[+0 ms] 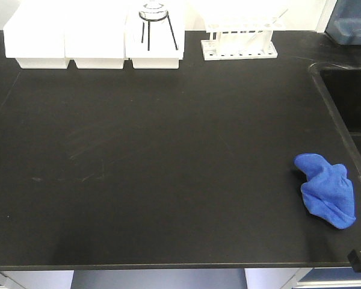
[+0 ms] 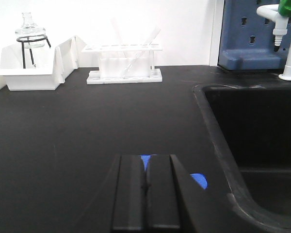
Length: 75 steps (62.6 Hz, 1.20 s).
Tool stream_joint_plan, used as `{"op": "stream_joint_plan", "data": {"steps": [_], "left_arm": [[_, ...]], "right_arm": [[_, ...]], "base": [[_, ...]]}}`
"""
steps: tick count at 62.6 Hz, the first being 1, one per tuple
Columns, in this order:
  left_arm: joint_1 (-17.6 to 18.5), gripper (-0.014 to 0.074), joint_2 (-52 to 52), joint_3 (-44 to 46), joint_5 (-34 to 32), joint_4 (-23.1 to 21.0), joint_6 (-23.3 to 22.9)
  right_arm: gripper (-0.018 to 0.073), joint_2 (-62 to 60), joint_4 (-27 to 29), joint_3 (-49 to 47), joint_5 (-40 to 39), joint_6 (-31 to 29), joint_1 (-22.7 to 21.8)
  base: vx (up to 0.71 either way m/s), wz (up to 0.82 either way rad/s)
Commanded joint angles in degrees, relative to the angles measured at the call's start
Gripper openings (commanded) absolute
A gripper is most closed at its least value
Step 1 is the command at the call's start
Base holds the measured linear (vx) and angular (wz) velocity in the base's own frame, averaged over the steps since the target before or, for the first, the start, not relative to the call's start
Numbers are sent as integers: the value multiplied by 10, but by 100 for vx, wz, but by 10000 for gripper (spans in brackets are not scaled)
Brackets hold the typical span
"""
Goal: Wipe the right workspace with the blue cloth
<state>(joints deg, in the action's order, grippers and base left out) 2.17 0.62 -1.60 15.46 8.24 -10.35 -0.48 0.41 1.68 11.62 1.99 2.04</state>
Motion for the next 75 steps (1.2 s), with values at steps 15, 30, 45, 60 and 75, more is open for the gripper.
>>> {"op": "stream_joint_plan", "data": {"steps": [15, 30, 45, 60, 75], "left_arm": [[3, -6, 9, -17, -49, 1, -5], [3, -6, 9, -17, -49, 1, -5], [3, -6, 9, -17, -49, 1, -5], [3, -6, 9, -17, -49, 1, -5], [3, -6, 9, -17, -49, 1, -5]], "right_arm": [[-8, -4, -4, 11, -50, -4, -3], [-8, -4, -4, 9, -184, -3, -3], [-8, 38, -4, -173, -108, -20, -3], [-8, 290, -31, -442, 238, -43, -3], [-8, 445, 6, -547, 335, -43, -3]], "base": [[0, 0], [0, 0], [0, 0], [0, 0], [0, 0]]}}
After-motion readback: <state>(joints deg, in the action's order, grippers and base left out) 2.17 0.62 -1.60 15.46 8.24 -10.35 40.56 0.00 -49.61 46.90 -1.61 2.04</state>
